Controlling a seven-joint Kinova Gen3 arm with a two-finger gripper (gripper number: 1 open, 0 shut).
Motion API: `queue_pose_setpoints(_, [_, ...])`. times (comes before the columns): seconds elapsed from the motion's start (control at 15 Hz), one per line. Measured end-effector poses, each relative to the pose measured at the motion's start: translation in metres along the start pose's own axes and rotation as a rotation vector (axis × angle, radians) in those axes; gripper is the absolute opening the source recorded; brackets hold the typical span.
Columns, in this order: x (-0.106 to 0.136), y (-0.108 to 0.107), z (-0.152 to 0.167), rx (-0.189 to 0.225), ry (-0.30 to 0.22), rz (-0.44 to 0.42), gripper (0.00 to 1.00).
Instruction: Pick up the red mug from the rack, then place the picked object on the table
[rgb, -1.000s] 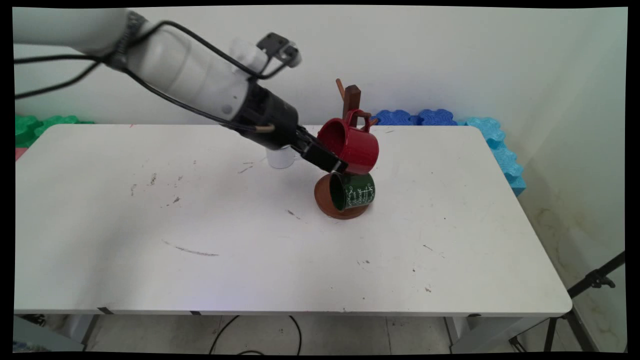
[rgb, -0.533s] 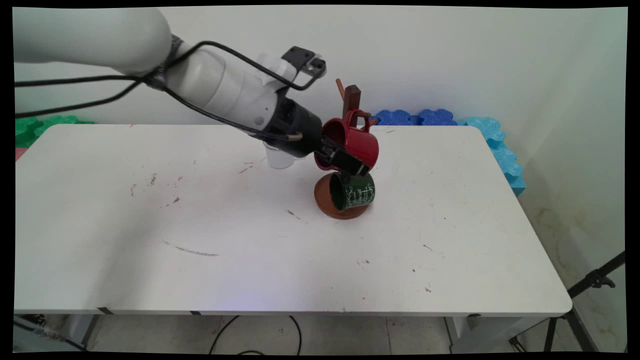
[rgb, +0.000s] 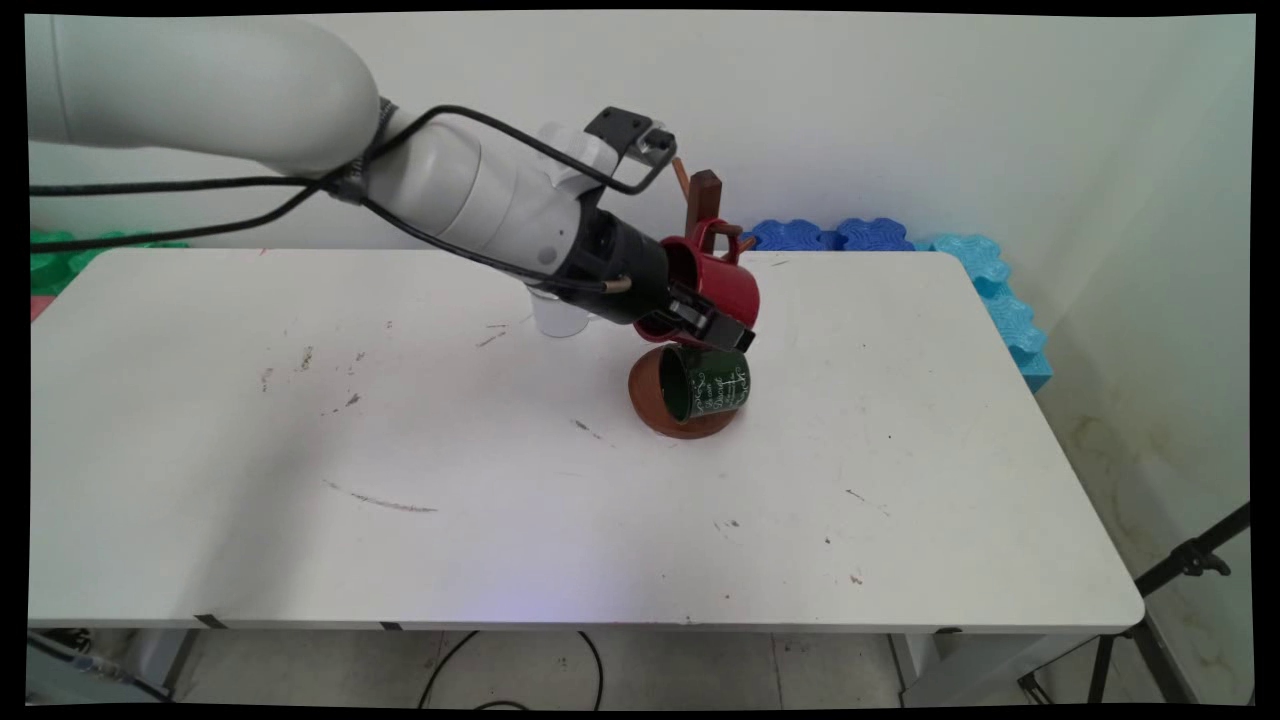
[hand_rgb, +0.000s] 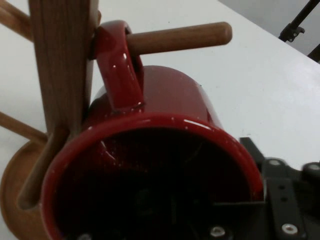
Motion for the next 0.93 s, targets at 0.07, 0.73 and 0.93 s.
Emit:
queue_pose_setpoints(0.07, [0.0,0.001,0.002,-0.001,0.003,-0.001,0.0])
queue_pose_setpoints(0.73, [-0.002,0.014,0.005,-0.017,0.04,-0.015,0.0])
queue_pose_setpoints(0.93, [-0.002,0.022,0.0,-0.035,0.055,-0.013,0.0])
